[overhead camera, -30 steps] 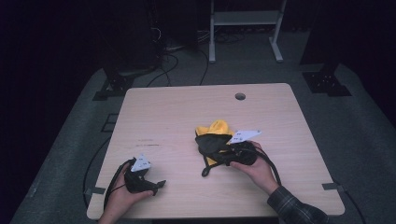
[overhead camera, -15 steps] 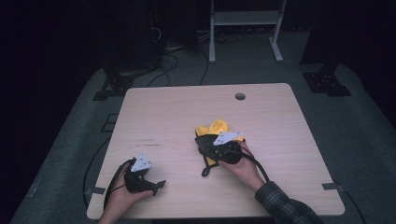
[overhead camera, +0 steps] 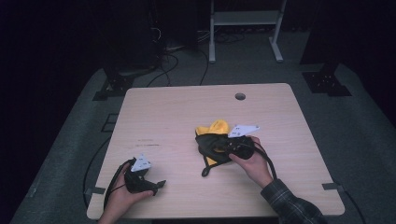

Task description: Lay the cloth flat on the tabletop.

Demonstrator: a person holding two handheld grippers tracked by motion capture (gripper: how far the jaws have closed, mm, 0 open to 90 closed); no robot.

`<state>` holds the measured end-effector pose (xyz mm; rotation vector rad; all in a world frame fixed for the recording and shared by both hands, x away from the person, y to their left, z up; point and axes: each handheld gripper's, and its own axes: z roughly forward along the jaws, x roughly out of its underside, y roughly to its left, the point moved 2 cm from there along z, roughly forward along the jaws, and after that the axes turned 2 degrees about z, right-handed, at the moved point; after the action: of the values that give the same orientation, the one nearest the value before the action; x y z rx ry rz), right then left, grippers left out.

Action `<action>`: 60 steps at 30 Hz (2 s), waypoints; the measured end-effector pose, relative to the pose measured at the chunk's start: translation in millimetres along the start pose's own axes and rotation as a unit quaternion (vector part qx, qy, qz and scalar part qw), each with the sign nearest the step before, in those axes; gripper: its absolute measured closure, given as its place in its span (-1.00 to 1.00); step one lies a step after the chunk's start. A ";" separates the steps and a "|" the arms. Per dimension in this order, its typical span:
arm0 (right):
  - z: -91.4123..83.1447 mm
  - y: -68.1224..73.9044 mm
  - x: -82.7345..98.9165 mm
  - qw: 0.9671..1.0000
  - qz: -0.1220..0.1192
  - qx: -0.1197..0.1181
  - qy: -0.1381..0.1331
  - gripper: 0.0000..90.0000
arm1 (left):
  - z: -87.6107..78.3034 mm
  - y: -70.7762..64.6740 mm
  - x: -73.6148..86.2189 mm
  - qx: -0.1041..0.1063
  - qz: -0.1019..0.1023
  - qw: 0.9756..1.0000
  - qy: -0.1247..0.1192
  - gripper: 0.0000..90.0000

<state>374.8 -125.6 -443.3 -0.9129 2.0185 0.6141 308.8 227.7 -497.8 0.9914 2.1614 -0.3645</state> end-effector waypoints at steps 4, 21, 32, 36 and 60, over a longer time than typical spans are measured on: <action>-16.7 -10.4 0.6 1.000 0.011 0.006 -0.011 0.86 | 0.1 -0.1 0.0 0.000 -0.001 1.000 -0.001 -1.00; -75.8 -59.2 22.0 0.996 0.062 0.053 -0.028 0.86 | 0.0 0.0 0.0 0.000 0.000 1.000 0.000 -1.00; -95.5 -92.5 60.9 0.991 0.095 0.092 0.025 0.85 | 0.1 -0.2 -0.1 -0.001 -0.001 1.000 0.000 -1.00; -98.0 -101.5 73.4 0.987 0.100 0.116 0.053 0.84 | 0.1 -0.2 -0.1 -0.001 -0.001 1.000 0.000 -1.00; -123.6 -116.9 102.2 0.980 0.128 0.147 0.031 0.21 | 3.2 -9.1 -37.7 0.031 0.013 0.998 -0.052 -0.33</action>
<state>365.6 -321.9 -471.9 -0.5059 2.2303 0.4107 320.4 199.5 -473.6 1.0123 2.0528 -0.4640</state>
